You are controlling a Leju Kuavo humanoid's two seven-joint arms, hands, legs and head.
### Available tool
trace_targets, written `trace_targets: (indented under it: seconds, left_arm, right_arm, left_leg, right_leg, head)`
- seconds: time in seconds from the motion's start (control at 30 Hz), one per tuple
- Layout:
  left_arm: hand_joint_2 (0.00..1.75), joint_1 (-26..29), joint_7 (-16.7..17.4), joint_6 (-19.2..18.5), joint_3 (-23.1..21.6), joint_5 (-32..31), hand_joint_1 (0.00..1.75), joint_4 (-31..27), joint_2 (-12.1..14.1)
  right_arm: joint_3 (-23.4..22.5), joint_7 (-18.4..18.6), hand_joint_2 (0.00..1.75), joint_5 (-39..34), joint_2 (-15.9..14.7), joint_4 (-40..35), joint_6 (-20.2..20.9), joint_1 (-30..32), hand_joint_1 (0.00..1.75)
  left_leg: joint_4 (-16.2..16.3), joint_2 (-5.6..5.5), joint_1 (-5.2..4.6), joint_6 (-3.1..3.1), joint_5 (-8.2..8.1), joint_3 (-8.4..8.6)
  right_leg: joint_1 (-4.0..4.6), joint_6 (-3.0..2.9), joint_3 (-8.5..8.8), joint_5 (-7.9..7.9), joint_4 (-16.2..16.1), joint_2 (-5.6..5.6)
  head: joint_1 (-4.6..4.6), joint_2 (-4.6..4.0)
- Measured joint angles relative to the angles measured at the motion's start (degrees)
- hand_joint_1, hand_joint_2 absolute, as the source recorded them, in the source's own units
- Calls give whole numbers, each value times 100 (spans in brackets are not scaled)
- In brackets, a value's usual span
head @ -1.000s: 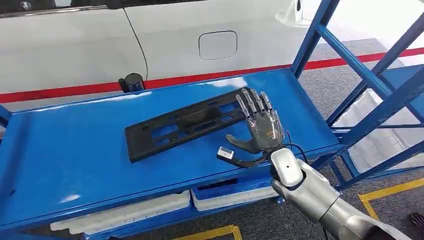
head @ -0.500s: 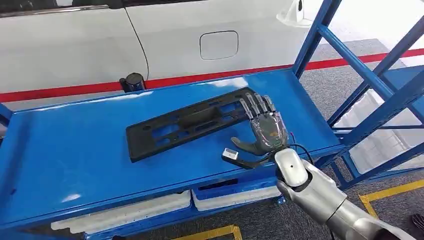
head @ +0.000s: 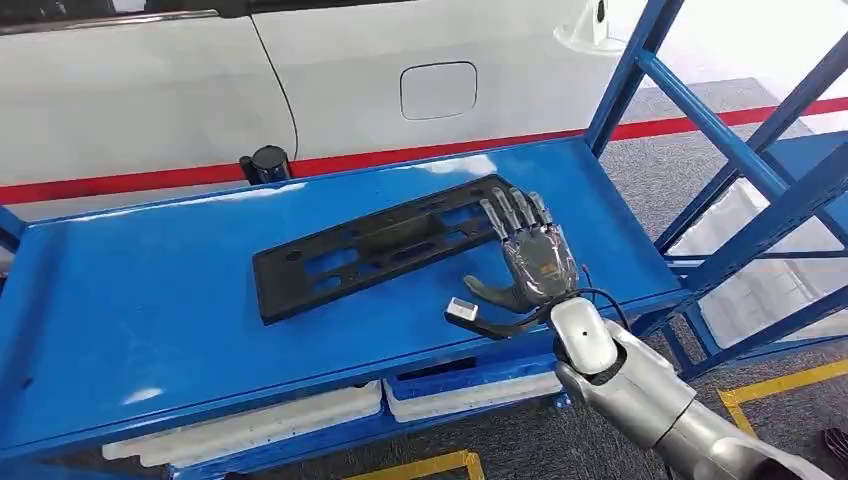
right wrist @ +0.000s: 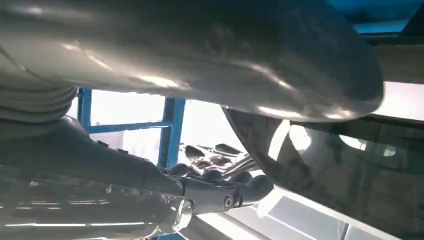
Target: Take the parts from the cabinet and place them on the table.
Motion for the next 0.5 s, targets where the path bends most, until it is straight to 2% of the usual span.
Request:
trace_targets:
  seconds: [0.5]
  left_arm:
    - [0,0,-7,-22,0,0,0,0,0]
  right_arm:
    - [0,0,0,0,-15,-33,11,48,0]
  left_leg:
    - [0,2,0,0,0,1]
  right_leg:
    - [0,0,0,0,1,0]
  head:
    - [-2,0]
